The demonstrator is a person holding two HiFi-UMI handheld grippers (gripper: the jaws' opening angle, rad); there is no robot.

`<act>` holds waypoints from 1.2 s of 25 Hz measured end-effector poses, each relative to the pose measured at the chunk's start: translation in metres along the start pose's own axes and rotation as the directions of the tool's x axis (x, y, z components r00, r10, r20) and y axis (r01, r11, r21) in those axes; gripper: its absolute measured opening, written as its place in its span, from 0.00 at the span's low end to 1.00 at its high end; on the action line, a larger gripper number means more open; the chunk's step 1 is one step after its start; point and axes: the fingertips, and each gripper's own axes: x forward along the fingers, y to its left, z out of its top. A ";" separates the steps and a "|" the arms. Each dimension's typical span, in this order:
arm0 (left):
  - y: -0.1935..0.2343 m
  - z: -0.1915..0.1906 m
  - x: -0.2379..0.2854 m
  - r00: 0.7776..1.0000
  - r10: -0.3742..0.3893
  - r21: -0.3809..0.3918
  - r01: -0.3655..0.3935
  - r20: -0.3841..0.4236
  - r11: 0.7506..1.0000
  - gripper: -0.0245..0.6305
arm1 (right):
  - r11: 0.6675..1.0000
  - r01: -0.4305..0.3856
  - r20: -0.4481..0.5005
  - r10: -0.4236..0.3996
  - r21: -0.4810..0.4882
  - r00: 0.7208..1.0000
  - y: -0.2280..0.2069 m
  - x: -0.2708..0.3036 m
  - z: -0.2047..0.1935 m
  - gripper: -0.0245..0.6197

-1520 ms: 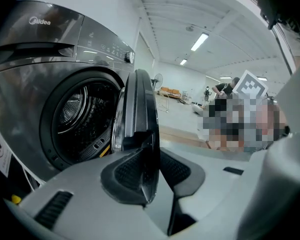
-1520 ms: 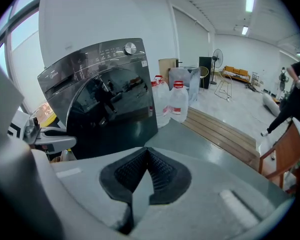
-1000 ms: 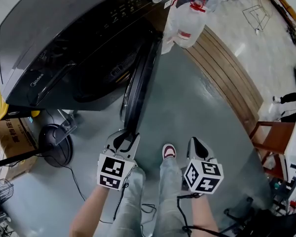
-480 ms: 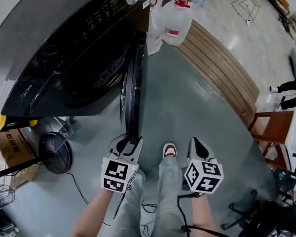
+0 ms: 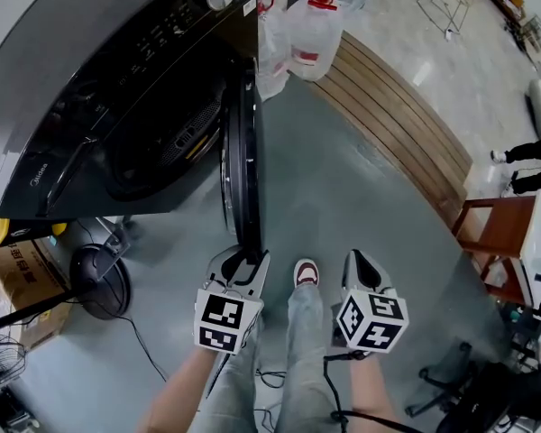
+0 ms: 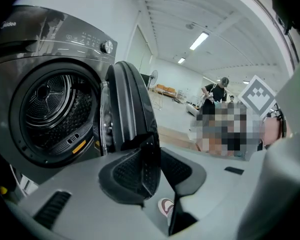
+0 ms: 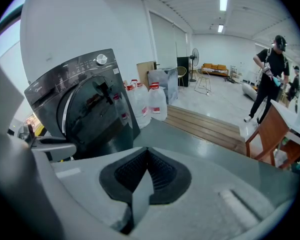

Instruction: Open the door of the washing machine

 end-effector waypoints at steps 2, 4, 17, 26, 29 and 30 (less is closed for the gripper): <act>-0.005 0.002 0.004 1.000 -0.006 -0.005 0.006 0.003 1.000 0.21 | 1.000 0.001 -0.001 -0.001 0.002 1.000 -0.003 0.000 0.000 0.05; -0.010 0.003 0.007 1.000 -0.012 -0.012 0.012 0.003 1.000 0.21 | 1.000 0.002 -0.004 -0.002 0.002 1.000 -0.007 0.000 0.000 0.05; -0.042 0.014 0.030 0.999 -0.035 -0.049 0.035 0.006 0.998 0.22 | 1.000 0.019 -0.003 -0.019 0.016 1.000 -0.040 -0.004 0.008 0.05; -0.058 0.021 0.044 1.000 -0.028 -0.070 0.028 0.001 0.997 0.22 | 1.000 0.024 -0.008 -0.024 0.020 1.000 -0.062 -0.007 0.016 0.05; -0.063 0.024 0.049 1.000 -0.012 -0.079 0.012 0.004 0.997 0.22 | 1.000 0.023 -0.006 -0.023 0.021 1.000 -0.070 -0.008 0.020 0.05; -0.065 0.025 0.051 1.000 -0.008 -0.084 0.008 0.006 0.996 0.22 | 1.000 0.022 -0.006 -0.022 0.021 1.000 -0.073 -0.008 0.022 0.05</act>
